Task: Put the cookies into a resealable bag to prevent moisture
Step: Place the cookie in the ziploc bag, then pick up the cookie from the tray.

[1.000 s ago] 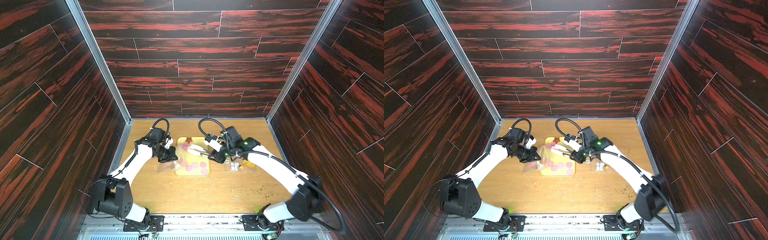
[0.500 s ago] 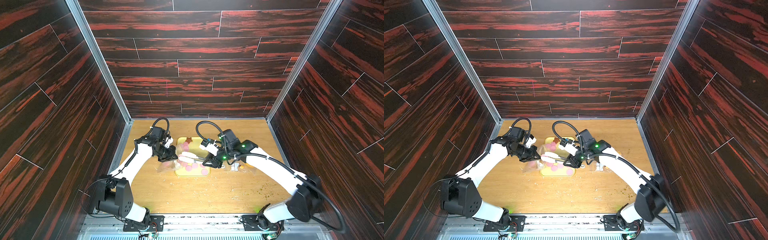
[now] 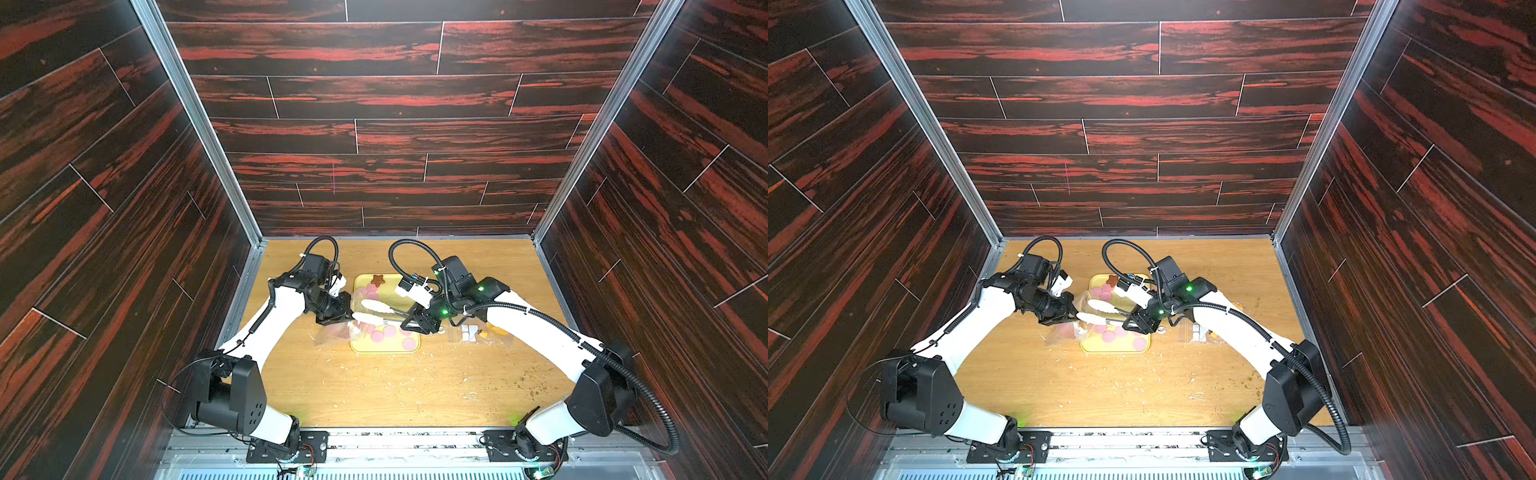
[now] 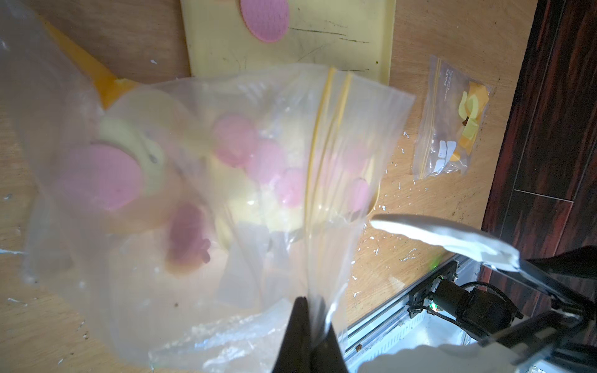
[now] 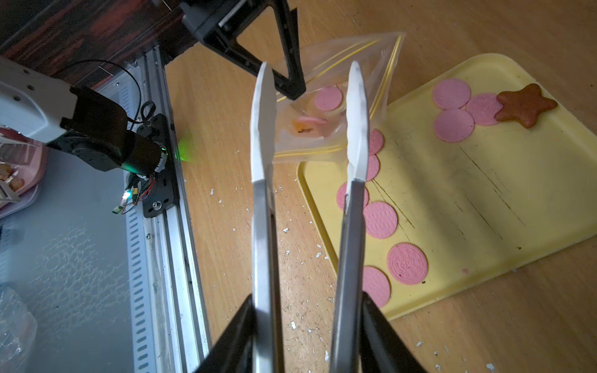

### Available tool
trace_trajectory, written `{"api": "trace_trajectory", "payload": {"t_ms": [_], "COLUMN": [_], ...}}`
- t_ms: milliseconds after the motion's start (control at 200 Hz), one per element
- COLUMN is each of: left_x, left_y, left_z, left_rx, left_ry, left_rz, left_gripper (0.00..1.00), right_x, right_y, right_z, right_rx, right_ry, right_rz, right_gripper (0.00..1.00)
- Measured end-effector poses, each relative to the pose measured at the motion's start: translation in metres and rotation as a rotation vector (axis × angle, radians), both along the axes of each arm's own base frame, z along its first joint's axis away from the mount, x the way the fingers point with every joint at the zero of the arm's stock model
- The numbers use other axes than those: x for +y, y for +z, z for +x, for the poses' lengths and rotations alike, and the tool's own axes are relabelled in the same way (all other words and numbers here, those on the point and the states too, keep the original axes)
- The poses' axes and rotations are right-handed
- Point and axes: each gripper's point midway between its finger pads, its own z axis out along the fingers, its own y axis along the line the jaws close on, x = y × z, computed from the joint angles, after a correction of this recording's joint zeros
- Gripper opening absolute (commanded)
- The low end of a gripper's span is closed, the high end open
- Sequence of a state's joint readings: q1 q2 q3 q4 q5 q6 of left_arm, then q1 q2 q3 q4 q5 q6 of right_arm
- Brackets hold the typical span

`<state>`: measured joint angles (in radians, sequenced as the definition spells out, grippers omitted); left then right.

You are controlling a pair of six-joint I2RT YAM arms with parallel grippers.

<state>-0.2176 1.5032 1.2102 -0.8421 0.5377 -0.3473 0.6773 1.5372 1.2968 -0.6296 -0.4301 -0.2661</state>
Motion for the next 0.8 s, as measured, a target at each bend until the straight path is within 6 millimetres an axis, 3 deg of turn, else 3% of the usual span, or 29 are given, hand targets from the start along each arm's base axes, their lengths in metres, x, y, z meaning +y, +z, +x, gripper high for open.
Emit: {"api": "trace_trajectory", "payload": {"t_ms": [100, 215, 326, 621, 802], "left_x": [0.0, 0.0, 0.002, 0.007, 0.008], "left_y": [0.002, 0.005, 0.007, 0.01, 0.01], "left_z": [0.001, 0.002, 0.003, 0.006, 0.006], "left_rx": [-0.007, -0.014, -0.025, -0.042, -0.041], "left_ry": [0.0, 0.0, 0.005, 0.01, 0.012], "left_rz": [-0.002, -0.002, 0.009, 0.043, 0.049], "left_gripper": [0.0, 0.0, 0.0, 0.0, 0.0], "right_x": [-0.01, -0.041, -0.054, -0.031, -0.01], "right_y": [0.0, -0.002, -0.015, -0.078, -0.094], "right_z": [0.008, 0.023, 0.026, 0.018, 0.031], "right_rx": [-0.018, -0.068, -0.093, -0.063, -0.067], "right_ry": [-0.041, -0.146, -0.182, -0.082, -0.043], "right_rz": [-0.011, -0.07, -0.14, -0.296, -0.305], "right_gripper": [0.48, 0.49, 0.48, 0.48, 0.49]}}
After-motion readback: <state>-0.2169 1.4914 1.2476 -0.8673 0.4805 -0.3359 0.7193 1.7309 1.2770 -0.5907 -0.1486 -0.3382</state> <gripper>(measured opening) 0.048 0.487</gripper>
